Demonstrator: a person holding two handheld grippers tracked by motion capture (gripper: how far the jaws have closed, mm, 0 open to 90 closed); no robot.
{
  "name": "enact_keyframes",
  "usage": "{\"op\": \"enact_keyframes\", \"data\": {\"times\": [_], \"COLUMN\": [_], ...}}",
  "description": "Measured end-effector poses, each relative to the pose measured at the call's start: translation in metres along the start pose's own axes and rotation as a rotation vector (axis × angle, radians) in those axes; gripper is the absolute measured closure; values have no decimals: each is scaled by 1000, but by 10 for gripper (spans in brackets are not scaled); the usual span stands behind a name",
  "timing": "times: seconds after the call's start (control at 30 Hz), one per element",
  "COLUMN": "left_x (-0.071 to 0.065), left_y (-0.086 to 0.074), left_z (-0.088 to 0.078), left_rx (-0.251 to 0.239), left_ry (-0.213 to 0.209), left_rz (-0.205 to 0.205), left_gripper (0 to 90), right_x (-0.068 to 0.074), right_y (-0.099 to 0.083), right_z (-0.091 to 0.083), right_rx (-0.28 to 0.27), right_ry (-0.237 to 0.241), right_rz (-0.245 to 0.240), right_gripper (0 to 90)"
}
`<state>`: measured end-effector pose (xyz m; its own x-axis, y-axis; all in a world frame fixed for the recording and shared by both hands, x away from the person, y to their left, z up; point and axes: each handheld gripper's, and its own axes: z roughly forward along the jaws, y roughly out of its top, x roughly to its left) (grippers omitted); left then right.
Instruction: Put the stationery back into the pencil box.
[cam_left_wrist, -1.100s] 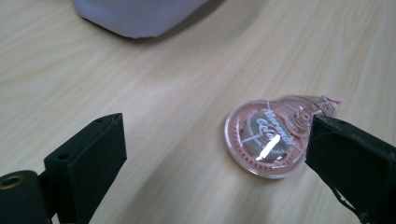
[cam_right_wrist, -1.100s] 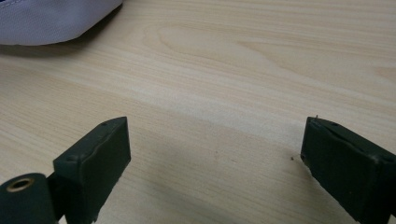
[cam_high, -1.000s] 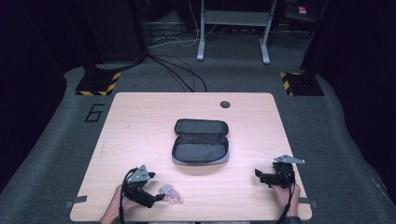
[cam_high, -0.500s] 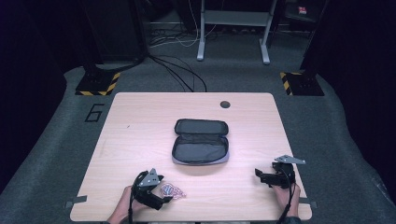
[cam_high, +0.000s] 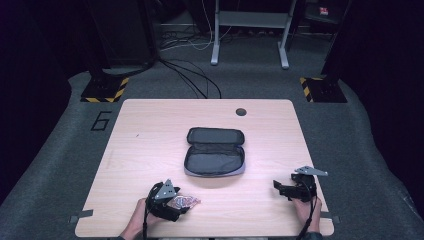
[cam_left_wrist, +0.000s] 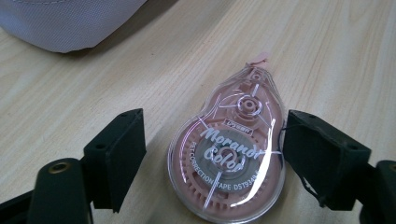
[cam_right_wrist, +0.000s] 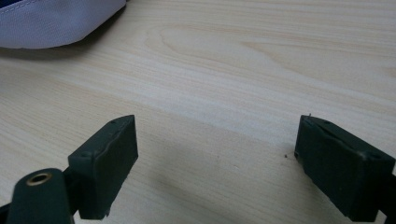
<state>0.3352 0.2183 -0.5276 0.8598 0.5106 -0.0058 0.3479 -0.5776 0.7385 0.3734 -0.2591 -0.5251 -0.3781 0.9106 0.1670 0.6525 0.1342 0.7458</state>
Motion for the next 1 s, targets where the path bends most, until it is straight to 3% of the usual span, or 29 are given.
{"op": "enact_keyframes", "data": {"times": [0.4, 0.5, 0.63, 1.0], "left_x": [-3, -4, -5, -7], "left_y": [-2, 0, -1, -3], "left_z": [-3, -1, -2, -3], "left_rx": [-3, -5, -17, -27], "left_ry": [-2, -24, -19, -5], "left_rz": [13, 23, 17, 14], "left_gripper": [293, 299, 380, 395], "right_x": [0, -1, 0, 0], "right_y": [0, 0, 0, 0], "right_z": [0, 0, 0, 0], "right_rx": [-3, -3, -1, -1], "right_ry": [7, 7, 9, 10], "right_rz": [-8, -7, -3, -4], "right_gripper": [133, 135, 136, 138]}}
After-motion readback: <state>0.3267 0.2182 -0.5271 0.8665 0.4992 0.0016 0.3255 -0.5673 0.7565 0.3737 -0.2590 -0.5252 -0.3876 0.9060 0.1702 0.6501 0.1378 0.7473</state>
